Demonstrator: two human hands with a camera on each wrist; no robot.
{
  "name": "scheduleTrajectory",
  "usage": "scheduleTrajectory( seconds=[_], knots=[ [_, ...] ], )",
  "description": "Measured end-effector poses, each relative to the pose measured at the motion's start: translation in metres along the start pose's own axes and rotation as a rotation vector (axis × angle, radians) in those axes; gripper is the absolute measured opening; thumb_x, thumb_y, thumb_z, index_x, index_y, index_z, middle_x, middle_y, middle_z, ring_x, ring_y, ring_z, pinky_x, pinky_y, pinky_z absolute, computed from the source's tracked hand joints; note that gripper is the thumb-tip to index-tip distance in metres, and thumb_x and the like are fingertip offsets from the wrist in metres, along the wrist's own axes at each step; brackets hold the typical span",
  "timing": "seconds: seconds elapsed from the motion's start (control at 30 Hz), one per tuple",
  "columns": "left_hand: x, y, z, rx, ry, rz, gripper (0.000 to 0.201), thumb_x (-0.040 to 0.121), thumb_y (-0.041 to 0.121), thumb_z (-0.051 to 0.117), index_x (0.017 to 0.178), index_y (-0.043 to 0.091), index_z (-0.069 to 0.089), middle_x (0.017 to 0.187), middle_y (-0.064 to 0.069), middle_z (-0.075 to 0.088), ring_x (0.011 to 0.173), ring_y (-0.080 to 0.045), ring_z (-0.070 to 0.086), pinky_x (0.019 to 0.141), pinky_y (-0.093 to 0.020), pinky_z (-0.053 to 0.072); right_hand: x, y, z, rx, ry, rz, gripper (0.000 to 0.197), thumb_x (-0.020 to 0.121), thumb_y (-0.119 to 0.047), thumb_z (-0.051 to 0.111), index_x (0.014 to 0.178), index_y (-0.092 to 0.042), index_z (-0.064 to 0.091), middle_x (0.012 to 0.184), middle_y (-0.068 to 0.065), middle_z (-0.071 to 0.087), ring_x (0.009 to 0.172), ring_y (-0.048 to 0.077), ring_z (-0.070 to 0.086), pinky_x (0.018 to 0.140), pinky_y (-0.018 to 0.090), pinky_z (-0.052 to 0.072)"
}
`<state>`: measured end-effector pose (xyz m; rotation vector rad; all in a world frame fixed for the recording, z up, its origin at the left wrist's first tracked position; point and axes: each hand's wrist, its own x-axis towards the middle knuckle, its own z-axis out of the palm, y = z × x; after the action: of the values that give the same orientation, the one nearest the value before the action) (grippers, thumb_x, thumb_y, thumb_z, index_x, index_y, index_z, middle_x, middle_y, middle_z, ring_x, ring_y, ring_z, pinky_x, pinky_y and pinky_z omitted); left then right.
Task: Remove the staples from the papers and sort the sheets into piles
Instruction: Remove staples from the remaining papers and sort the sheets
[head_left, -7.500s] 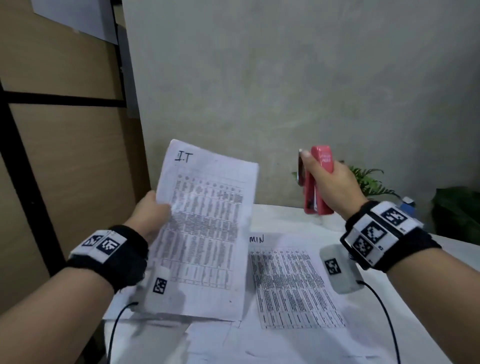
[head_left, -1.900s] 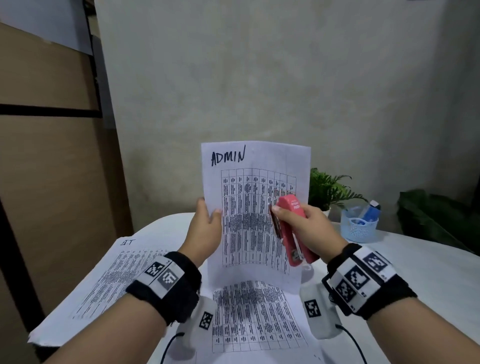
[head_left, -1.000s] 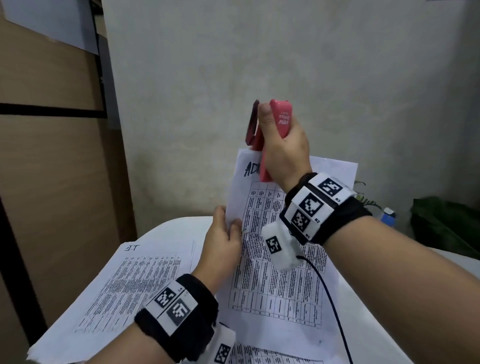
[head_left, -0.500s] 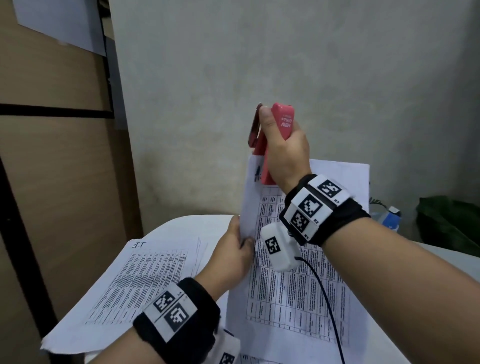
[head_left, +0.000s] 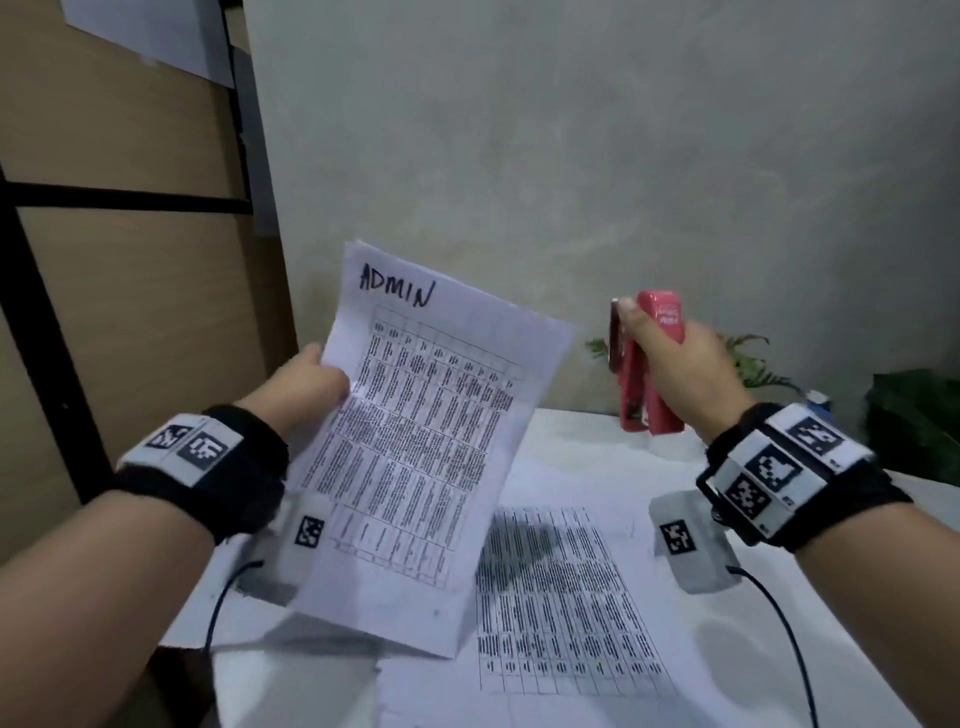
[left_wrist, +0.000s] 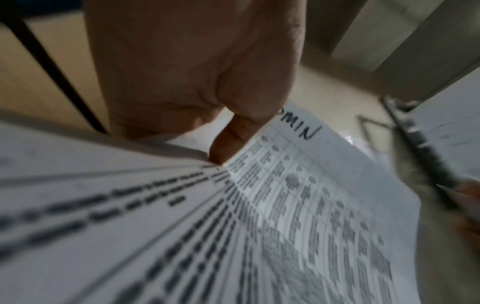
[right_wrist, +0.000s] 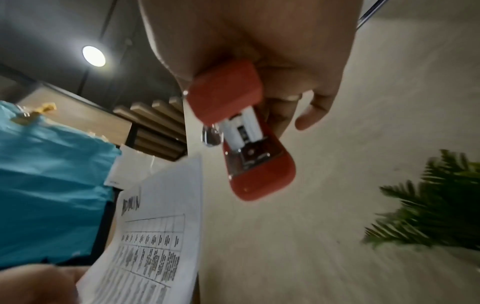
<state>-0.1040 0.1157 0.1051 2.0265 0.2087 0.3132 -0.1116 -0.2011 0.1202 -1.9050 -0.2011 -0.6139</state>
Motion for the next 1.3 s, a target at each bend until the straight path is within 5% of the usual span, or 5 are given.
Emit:
scheduleTrajectory(
  seconds=[0.17, 0.53, 0.63, 0.8, 1.3],
  knots=[
    [0.049, -0.058, -0.033, 0.328, 0.006, -0.176, 0.030, 0.077, 0.007, 0.050, 0.107, 0.006, 0.051, 0.100, -0.015, 0.063, 0.089, -0.033, 0.061, 0.087, -0.044, 0.052, -0.021, 0.041, 0.013, -0.135, -0.208, 0.111, 0.043, 0.086, -0.057, 0.049, 0.077, -0.017, 0.061, 0.067, -0.001, 0.069, 0.060, 0.016, 0.063, 0.062, 0.027, 0.050],
    [0.090, -0.146, -0.034, 1.058, -0.194, -0.263, 0.032, 0.094, 0.012, 0.048, 0.121, 0.002, 0.062, 0.120, -0.009, 0.064, 0.112, -0.022, 0.061, 0.076, -0.015, 0.047, -0.038, 0.118, 0.032, -0.502, -0.554, 0.283, 0.061, 0.083, -0.070, 0.037, 0.070, -0.014, 0.060, 0.071, 0.002, 0.071, 0.056, 0.011, 0.063, 0.065, 0.024, 0.048],
    [0.099, -0.147, -0.025, 1.028, -0.206, -0.306, 0.032, 0.095, 0.009, 0.046, 0.123, -0.003, 0.057, 0.127, -0.016, 0.059, 0.119, -0.027, 0.056, 0.058, -0.012, 0.040, -0.038, 0.127, 0.033, -0.520, -0.574, 0.350, 0.055, 0.085, -0.066, 0.040, 0.069, -0.017, 0.059, 0.065, 0.000, 0.070, 0.054, 0.010, 0.063, 0.058, 0.020, 0.043],
    [0.101, -0.119, 0.005, 0.886, -0.020, -0.172, 0.048, 0.085, 0.017, 0.060, 0.128, 0.003, 0.044, 0.131, -0.022, 0.048, 0.120, -0.039, 0.049, 0.099, -0.040, 0.042, -0.036, 0.129, 0.034, -0.493, -0.694, 0.428, 0.061, 0.081, -0.069, 0.042, 0.083, -0.011, 0.063, 0.078, 0.008, 0.073, 0.063, 0.019, 0.068, 0.078, 0.033, 0.056],
    [0.002, -0.057, 0.147, 0.843, -0.707, -0.056, 0.029, 0.079, 0.019, 0.064, 0.104, 0.005, 0.061, 0.083, -0.009, 0.061, 0.070, -0.023, 0.054, 0.066, -0.026, 0.045, -0.049, 0.127, 0.002, -0.805, -0.874, 0.562, 0.065, 0.079, -0.074, 0.040, 0.089, -0.015, 0.065, 0.091, 0.005, 0.072, 0.075, 0.017, 0.067, 0.085, 0.027, 0.053]
  ],
)
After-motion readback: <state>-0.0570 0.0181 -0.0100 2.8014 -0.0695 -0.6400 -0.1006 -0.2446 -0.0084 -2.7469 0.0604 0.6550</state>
